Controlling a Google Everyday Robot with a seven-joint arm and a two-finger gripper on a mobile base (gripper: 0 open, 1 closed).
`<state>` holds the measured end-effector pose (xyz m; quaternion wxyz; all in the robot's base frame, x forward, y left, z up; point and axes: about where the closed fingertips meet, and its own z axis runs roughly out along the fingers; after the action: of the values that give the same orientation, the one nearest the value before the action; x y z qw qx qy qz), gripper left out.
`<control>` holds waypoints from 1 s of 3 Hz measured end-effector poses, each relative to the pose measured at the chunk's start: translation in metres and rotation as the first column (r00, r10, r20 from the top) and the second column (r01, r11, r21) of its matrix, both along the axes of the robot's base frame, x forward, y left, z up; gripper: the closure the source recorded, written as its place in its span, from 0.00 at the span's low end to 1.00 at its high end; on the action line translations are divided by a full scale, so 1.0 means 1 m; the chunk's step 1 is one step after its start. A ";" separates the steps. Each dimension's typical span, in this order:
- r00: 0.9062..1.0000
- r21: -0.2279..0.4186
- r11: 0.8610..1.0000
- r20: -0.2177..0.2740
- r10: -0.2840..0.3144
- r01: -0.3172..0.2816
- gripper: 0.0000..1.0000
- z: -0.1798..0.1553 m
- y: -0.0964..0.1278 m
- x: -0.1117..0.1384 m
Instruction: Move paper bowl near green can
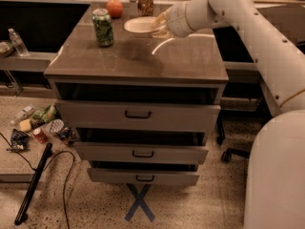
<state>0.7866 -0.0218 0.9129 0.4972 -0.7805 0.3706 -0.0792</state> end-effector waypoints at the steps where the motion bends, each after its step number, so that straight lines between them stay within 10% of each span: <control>1: 0.992 0.000 0.992 0.000 0.126 -0.126 1.00 -0.002 0.038 -0.025; 3: 0.971 0.044 0.970 0.012 0.241 -0.241 0.55 0.002 0.092 -0.037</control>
Offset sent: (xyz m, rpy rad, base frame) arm -0.0415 0.1024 0.0091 0.0541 -0.0270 0.2657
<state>0.7498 0.0706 0.9145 0.5218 -0.8080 0.2734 -0.0123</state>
